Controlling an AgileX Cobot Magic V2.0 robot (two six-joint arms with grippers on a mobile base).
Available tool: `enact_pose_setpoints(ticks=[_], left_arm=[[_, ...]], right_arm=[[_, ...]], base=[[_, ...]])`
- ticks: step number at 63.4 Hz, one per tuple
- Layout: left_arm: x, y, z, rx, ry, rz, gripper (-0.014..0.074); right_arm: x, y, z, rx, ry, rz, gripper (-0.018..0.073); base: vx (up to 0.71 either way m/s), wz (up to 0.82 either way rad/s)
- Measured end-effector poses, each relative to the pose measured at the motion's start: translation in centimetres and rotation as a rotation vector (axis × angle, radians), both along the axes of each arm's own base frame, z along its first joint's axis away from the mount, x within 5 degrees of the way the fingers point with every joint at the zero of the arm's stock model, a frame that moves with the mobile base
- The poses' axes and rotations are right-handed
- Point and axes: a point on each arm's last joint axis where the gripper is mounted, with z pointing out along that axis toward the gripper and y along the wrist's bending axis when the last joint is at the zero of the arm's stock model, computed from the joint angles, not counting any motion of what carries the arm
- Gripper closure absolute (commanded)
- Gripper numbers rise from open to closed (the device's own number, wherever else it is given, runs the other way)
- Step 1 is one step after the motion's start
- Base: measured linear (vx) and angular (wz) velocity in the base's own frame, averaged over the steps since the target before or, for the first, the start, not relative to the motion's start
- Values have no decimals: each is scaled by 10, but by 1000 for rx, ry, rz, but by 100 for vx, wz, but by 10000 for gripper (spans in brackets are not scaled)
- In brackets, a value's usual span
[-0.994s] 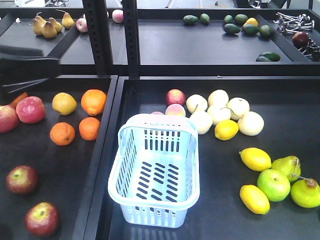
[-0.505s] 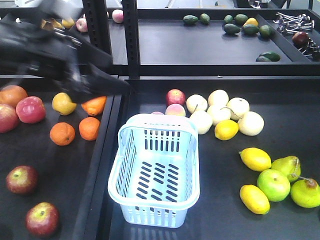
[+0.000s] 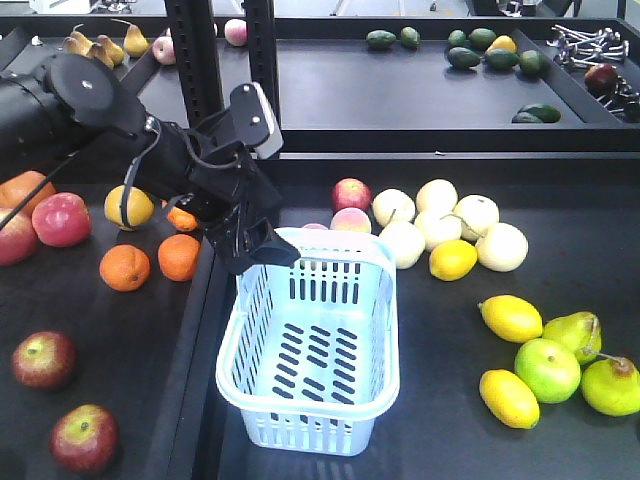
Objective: Pick three apples into basket with both arms
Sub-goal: 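Reach the left gripper down to the light-blue basket's handle, then close the left gripper on the handle and lift the basket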
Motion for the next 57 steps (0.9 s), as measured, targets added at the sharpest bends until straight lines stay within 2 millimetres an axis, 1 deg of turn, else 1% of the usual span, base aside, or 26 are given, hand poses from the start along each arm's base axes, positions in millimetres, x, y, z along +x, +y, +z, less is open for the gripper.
enact_pose_setpoints(ticks=[25,32,38,45,52,57], left_arm=[[13,-4,-25,23,24,9,22],[17,-5,-37,35,48,6,22],[22,-7,-51,47,81,5,22],[24,-8,-62,56,103,4,22],[26,-8,-66,60,112,3,55],[26,-8,-67,61,113,3,117]], right_arm=[[0,0,0,0,0,0,564],[0,0,0,0,0,0,564],[0,0,0,0,0,0,564],[0,0,0,0,0,0,564],[0,0,0,0,0,0,564],[0,0,0,0,0,0,564]], base=[[0,0],[0,0],[0,0],[0,0],[0,0],[0,0]])
